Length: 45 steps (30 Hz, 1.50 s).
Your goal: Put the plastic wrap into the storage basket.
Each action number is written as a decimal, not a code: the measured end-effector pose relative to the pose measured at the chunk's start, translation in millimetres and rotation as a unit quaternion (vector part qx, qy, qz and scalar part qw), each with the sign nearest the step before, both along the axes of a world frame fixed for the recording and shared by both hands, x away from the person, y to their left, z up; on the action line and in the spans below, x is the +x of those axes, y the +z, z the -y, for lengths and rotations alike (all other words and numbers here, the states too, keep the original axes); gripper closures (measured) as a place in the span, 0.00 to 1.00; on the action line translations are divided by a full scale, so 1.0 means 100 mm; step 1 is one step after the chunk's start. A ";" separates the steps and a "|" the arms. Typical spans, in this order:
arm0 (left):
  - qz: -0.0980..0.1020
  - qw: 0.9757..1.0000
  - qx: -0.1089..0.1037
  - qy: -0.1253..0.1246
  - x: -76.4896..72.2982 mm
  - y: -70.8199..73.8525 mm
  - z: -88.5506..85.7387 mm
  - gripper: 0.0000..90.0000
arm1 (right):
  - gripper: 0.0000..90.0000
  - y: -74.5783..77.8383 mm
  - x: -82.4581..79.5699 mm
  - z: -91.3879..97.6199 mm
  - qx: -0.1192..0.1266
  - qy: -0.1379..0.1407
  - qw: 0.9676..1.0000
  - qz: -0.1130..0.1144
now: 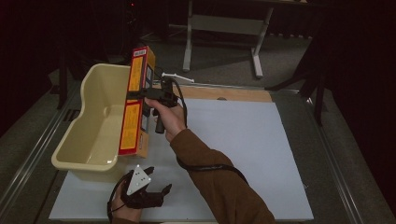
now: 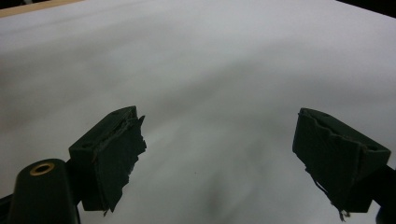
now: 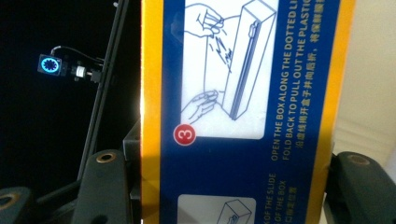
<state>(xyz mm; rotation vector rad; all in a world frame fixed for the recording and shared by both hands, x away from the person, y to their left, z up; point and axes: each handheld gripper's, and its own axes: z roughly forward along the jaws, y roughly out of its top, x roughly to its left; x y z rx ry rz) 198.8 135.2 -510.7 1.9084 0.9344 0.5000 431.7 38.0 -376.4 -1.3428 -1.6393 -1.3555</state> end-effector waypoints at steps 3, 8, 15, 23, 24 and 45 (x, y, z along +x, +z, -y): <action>0.000 1.000 -0.002 0.000 0.00 0.00 0.00 0.17 | 0.44 0.02 0.00 -0.06 0.005 0.001 1.000 -0.002; -0.002 1.000 -0.006 0.003 0.00 -0.01 0.00 0.17 | 0.43 0.04 -0.02 -0.16 0.008 0.005 1.000 -0.002; 0.002 1.000 -0.005 0.006 -0.01 -0.01 -0.02 0.17 | 0.43 0.00 -0.01 -0.28 0.022 0.003 1.000 -0.015; 0.000 1.000 -0.007 0.006 -0.01 -0.02 -0.02 0.17 | 0.43 -0.07 -0.01 -0.44 0.013 -0.005 1.000 -0.025; 0.000 1.000 -0.007 0.006 -0.01 -0.02 -0.02 0.17 | 0.43 -0.08 -0.01 -0.46 0.011 -0.004 1.000 -0.025; 0.001 1.000 -0.009 0.009 -0.02 -0.01 -0.04 0.17 | 0.42 -0.20 -0.07 -0.72 -0.046 -0.035 0.997 -0.046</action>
